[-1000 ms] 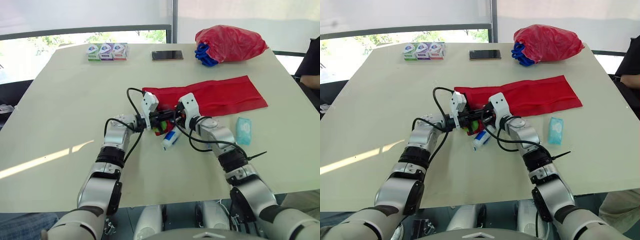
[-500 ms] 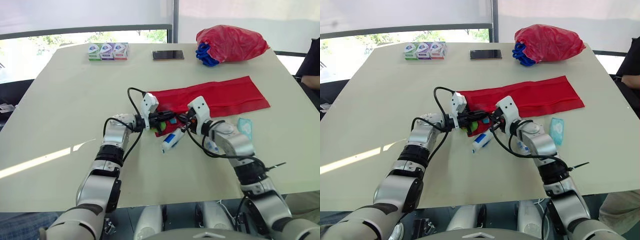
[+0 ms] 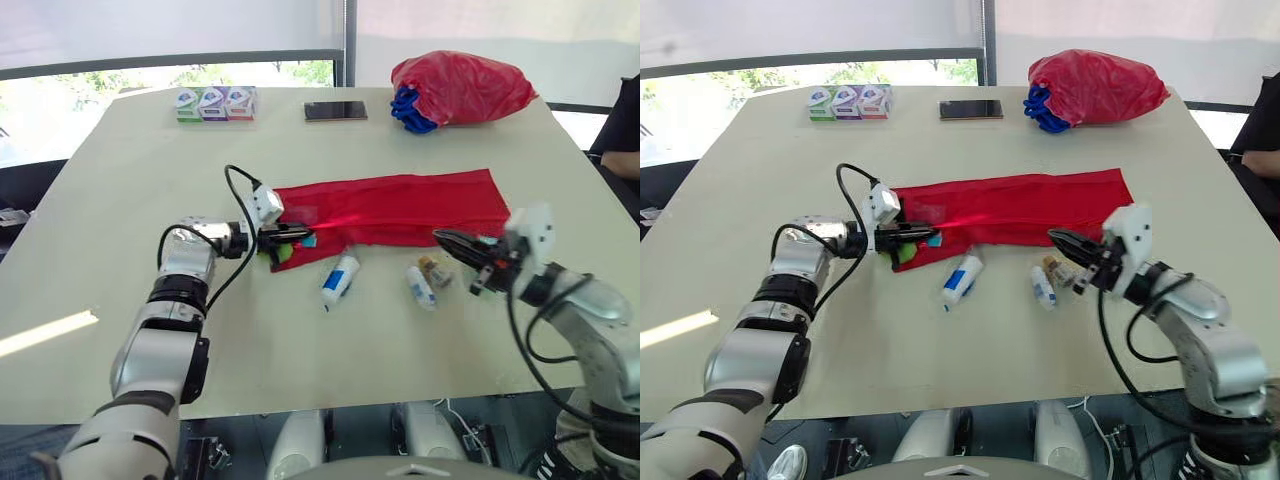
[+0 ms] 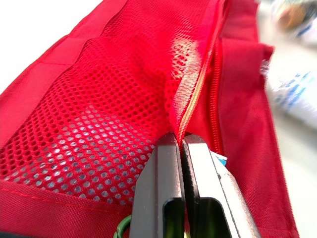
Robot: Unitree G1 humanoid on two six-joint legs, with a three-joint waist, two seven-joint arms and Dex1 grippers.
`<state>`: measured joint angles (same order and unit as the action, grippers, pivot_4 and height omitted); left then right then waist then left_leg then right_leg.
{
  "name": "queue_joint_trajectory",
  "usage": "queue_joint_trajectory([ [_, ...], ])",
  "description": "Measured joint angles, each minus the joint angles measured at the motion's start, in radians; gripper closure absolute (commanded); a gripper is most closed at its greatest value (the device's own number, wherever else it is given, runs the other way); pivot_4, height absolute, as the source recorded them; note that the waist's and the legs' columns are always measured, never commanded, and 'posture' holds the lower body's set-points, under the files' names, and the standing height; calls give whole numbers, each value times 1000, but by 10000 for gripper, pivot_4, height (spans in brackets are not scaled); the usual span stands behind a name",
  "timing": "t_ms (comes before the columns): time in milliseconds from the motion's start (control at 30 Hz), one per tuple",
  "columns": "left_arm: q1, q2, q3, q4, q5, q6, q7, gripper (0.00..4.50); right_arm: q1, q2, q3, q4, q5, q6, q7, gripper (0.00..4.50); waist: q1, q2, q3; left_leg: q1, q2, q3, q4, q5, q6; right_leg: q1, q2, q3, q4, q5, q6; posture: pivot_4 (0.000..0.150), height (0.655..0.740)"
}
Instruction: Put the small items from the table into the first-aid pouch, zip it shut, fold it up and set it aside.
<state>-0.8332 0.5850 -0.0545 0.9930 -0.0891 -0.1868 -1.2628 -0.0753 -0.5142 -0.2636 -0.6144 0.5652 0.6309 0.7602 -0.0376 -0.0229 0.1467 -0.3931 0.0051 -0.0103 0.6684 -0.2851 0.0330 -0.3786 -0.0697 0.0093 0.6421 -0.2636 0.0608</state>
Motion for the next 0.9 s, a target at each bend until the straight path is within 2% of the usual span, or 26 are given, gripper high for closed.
queue_joint_trajectory([
  [33,-5,9,1,13,7,-7,0,45000,9,-6,-20,-8,18,-1,3,30759,0,0,0,0,0,0,0,0,0,0,0,0,0,0,0,1500,7400],
  [67,-13,17,1,29,13,-17,0,45000,25,-16,-43,-21,45,-1,8,26570,2,0,0,0,0,0,0,0,0,0,0,0,0,0,0,1500,7400],
  [233,-56,67,5,128,52,-59,28,45000,117,-64,-150,-83,173,-2,15,1178,7,-2,0,0,1,0,0,0,0,0,0,0,0,0,0,1500,7400],
  [300,-68,71,6,149,63,-66,42,45000,125,-71,-159,-87,199,-2,13,450,10,-2,0,0,1,0,0,0,0,0,0,-1,0,0,0,1500,7400],
  [333,-72,73,6,160,67,-68,46,38976,129,-73,-163,-89,209,-2,11,0,12,-2,0,0,1,0,0,0,0,0,0,0,0,0,0,1500,7400],
  [400,-81,75,6,177,70,-71,48,33170,135,-85,-168,-91,219,-8,2,0,16,-2,0,0,1,0,0,0,0,0,-1,0,0,0,0,1500,7400],
  [467,-94,76,6,179,72,-72,21,22244,136,-98,-168,-91,219,-19,-5,0,24,-3,1,-1,1,0,1,0,0,0,-1,-1,0,0,0,1500,7400],
  [500,-95,76,6,179,72,-73,18,20107,136,-98,-168,-91,219,-21,-5,0,25,-3,1,-1,1,0,1,0,0,0,-1,0,0,0,0,1500,7400],
  [600,-95,76,6,162,72,-72,-65,5484,141,-101,-167,-91,219,-34,-20,0,30,-3,1,-1,0,0,1,0,0,0,-1,-1,0,0,0,1500,7400],
  [667,-95,76,6,153,71,-72,-85,748,145,-102,-167,-91,218,-39,-24,0,30,-3,1,-1,0,0,1,0,0,0,-1,-1,0,0,0,1500,7400],
  [767,-98,72,4,64,59,-51,-179,748,182,-108,-167,-91,213,-52,-25,0,31,-4,1,-2,0,-1,1,0,0,0,-1,-1,0,0,0,1500,7400],
  [900,-104,24,4,-35,44,-14,-185,748,187,-116,-167,-91,213,-60,-27,0,33,-4,1,-2,1,-1,2,0,0,1,-1,-1,0,0,0,1500,7400],
])
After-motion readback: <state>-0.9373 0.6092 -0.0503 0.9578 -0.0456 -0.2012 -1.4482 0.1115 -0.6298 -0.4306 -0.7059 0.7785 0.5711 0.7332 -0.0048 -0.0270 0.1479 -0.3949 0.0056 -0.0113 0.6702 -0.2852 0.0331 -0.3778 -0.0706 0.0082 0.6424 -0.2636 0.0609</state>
